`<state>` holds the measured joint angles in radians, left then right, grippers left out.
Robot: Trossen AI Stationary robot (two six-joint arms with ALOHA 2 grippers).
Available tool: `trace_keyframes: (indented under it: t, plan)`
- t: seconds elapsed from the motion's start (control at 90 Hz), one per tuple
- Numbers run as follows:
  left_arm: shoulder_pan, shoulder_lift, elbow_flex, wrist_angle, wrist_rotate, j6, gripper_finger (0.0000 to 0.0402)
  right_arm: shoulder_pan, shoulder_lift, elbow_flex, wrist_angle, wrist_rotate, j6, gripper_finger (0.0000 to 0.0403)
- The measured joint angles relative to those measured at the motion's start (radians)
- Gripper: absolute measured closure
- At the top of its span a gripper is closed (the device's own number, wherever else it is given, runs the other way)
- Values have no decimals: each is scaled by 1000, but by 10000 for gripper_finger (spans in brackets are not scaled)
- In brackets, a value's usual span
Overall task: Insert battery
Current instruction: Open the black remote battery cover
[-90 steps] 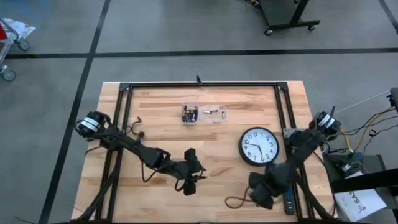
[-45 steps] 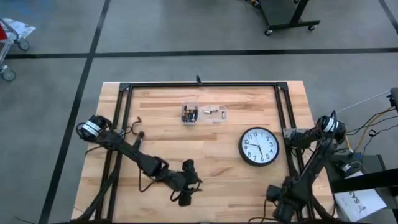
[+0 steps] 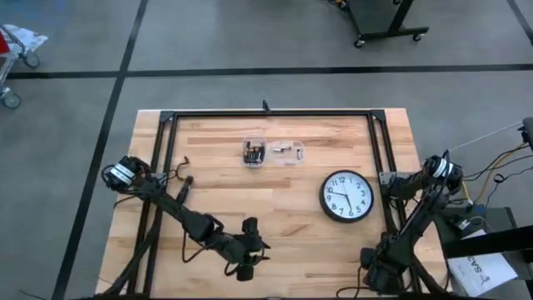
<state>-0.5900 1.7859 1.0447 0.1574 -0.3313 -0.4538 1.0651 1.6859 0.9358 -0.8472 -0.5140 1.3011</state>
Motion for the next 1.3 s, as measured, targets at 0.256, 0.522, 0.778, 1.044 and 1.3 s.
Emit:
trace_keyframes:
  t: [0.256,0.522,0.778,1.044,1.3]
  plan:
    - [-5,0,0,0,1,0,279,-138,0,22,-12,71,-85,55]
    - [-8,0,0,1,0,-5,286,-234,-9,134,-11,285,-190,55]
    - [-32,0,0,4,0,-9,280,-178,-12,167,-152,289,-100,54]
    - [-40,0,0,28,-9,-8,285,-82,-11,144,-90,192,229,54]
    - [-40,0,0,34,-96,-8,265,-51,-8,141,-32,200,426,54]
